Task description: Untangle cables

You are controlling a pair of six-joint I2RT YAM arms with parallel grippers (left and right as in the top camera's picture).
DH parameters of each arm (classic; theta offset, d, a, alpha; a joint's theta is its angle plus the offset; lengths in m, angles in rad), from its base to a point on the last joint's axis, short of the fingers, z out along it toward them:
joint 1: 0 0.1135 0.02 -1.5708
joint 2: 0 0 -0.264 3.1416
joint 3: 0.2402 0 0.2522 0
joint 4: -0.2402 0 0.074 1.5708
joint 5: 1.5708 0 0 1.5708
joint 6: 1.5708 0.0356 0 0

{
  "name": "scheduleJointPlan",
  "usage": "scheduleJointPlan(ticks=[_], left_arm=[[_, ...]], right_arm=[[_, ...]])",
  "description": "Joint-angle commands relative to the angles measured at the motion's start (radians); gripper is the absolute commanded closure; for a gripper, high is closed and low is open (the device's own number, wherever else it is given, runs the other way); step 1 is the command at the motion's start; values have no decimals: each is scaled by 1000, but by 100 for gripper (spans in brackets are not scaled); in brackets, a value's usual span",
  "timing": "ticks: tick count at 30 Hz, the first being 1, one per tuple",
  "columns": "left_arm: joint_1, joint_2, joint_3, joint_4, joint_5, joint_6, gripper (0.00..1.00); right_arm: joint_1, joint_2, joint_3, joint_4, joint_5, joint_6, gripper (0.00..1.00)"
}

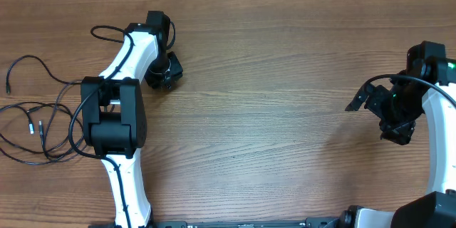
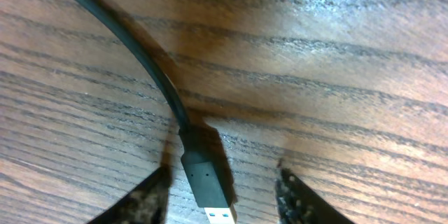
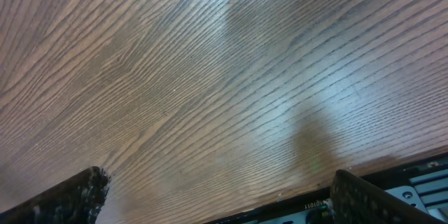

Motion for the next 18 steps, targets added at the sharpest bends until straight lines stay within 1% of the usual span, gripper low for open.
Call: scheduleJointPlan(ticks=[1, 7, 12, 18], left_arm=[[2, 54, -46, -7, 4, -2, 57], [3, 54, -46, -9, 4, -2, 60], [4, 54, -46, -10, 4, -2, 67], [6, 54, -46, -10, 5, -2, 69]], right_arm=[[0, -6, -2, 2, -8, -8, 0], [0, -6, -2, 2, -8, -8, 0], [0, -6, -2, 2, -8, -8, 0], [0, -6, -2, 2, -8, -8, 0]])
